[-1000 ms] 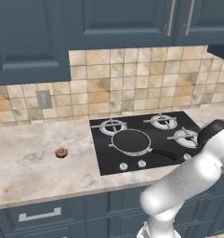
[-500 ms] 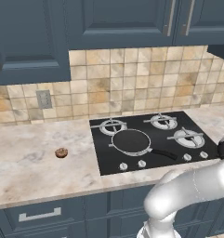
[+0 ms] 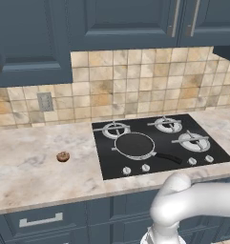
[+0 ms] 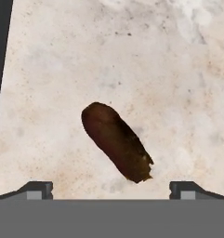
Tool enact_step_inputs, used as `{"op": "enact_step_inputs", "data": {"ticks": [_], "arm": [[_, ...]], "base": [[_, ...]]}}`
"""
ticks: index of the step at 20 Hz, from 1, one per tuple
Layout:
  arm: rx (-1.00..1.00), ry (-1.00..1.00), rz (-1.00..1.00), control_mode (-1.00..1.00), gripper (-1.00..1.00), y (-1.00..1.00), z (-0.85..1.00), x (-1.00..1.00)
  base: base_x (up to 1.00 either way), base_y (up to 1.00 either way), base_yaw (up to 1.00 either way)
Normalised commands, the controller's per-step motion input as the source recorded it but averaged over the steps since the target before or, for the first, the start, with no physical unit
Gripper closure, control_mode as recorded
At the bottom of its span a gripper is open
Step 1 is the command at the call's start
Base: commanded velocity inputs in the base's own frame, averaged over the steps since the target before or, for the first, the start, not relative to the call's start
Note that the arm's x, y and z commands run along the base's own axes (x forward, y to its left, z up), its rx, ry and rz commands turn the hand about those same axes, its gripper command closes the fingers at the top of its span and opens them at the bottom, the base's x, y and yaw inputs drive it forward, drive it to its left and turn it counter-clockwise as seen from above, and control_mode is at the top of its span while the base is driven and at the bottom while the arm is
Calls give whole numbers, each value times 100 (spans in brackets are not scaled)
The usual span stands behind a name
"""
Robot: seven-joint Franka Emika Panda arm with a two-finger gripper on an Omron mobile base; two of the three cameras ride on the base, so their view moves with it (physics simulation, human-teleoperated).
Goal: Put the mushroom and sweet potato in the pan. Then turn on the front left burner and set the heat to medium.
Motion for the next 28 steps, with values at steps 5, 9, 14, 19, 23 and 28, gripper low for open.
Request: {"op": "enact_step_inputs", "data": {"ticks": [5, 9, 14, 19, 23, 28], "arm": [[7, 5, 0, -100, -100, 0, -19, 0], [12, 0, 3, -100, -100, -1, 0, -2], [8, -2, 5, -100, -100, -1, 0, -4], [4, -1, 9, -100, -100, 0, 0, 0], [1, 0, 14, -100, -100, 0, 0, 0], [0, 0, 15, -100, -100, 0, 0, 0]], "base": [[0, 0, 0], [0, 0, 0], [0, 0, 0], [0, 0, 0], [0, 0, 0], [0, 0, 0]]}}
